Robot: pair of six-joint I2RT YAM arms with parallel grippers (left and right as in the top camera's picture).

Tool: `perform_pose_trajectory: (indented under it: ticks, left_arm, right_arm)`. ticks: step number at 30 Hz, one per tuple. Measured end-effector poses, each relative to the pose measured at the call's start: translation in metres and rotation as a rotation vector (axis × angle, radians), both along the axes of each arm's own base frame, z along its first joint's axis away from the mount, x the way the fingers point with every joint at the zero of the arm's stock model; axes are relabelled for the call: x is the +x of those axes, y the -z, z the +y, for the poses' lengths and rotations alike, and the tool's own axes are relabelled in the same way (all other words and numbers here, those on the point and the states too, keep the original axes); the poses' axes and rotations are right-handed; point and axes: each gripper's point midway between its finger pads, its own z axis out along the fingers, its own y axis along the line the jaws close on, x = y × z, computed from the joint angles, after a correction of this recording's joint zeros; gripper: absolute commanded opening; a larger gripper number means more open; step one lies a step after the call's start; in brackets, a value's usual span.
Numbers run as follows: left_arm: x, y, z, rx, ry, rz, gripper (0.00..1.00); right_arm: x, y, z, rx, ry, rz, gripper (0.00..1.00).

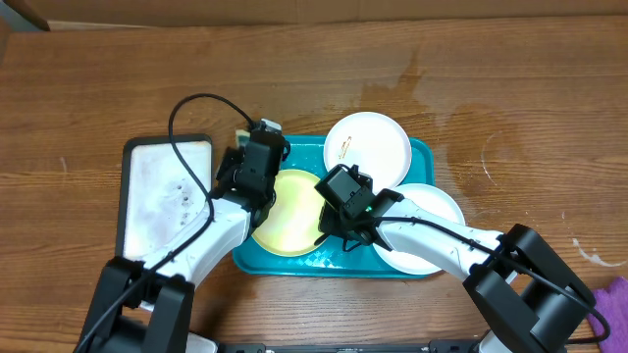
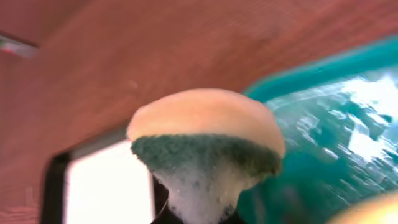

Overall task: Clean dirty plates on tray and stack at the side
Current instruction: 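Scrub the yellow plate with the sponge while the right gripper holds it, then return the sponge with the left gripper to the soapy basin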

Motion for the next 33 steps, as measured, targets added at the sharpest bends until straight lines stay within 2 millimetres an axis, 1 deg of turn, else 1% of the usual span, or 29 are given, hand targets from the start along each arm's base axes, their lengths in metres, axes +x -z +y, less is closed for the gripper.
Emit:
perform_pose_trajectory:
  ticks: [3, 5, 8, 10, 11, 13, 17, 20, 24, 26, 28, 30, 33]
  left_arm:
    - [-0.017, 0.017, -0.015, -0.062, 0.044, 0.100, 0.04]
    - [-0.032, 0.030, -0.018, -0.103, 0.036, 0.174, 0.04]
    - [-0.042, 0.039, -0.026, -0.182, 0.033, 0.228, 0.04]
    - [-0.048, 0.045, -0.037, -0.250, 0.061, 0.268, 0.04]
    - [-0.053, 0.048, -0.046, -0.301, 0.084, 0.301, 0.04]
    - [-0.060, 0.052, -0.055, -0.347, 0.107, 0.341, 0.04]
    - [-0.064, 0.054, -0.058, -0.367, 0.112, 0.364, 0.04]
    - [-0.059, 0.055, -0.051, -0.333, 0.088, 0.339, 0.04]
    - [-0.045, 0.047, -0.036, -0.258, 0.031, 0.261, 0.04]
    - [-0.038, 0.040, -0.027, -0.212, -0.004, 0.222, 0.04]
    - [-0.030, 0.027, -0.019, -0.182, -0.034, 0.183, 0.04]
    - [-0.023, 0.008, -0.011, -0.160, -0.070, 0.160, 0.04]
    - [-0.020, -0.026, 0.000, -0.177, -0.123, 0.147, 0.04]
  right_arm:
    - [0.000, 0.000, 0.000, 0.000, -0.001, 0.001, 0.04]
    - [0.000, 0.000, 0.000, 0.000, 0.000, 0.000, 0.04]
    - [0.000, 0.000, 0.000, 0.000, 0.000, 0.001, 0.04]
    - [0.000, 0.000, 0.000, 0.000, -0.001, 0.001, 0.04]
    - [0.000, 0.000, 0.000, 0.001, 0.000, 0.000, 0.04]
    - [0.000, 0.000, 0.000, 0.000, 0.000, 0.000, 0.04]
    - [0.000, 0.000, 0.000, 0.000, -0.001, 0.000, 0.04]
    - [0.000, 0.000, 0.000, 0.000, 0.000, 0.000, 0.04]
    - [0.000, 0.000, 0.000, 0.000, 0.000, 0.001, 0.04]
    - [0.000, 0.000, 0.000, 0.000, 0.000, 0.000, 0.04]
    - [0.000, 0.000, 0.000, 0.001, -0.001, 0.001, 0.04]
    - [0.000, 0.000, 0.000, 0.000, 0.000, 0.000, 0.05]
    - [-0.001, 0.000, 0.000, -0.002, -0.004, 0.001, 0.18]
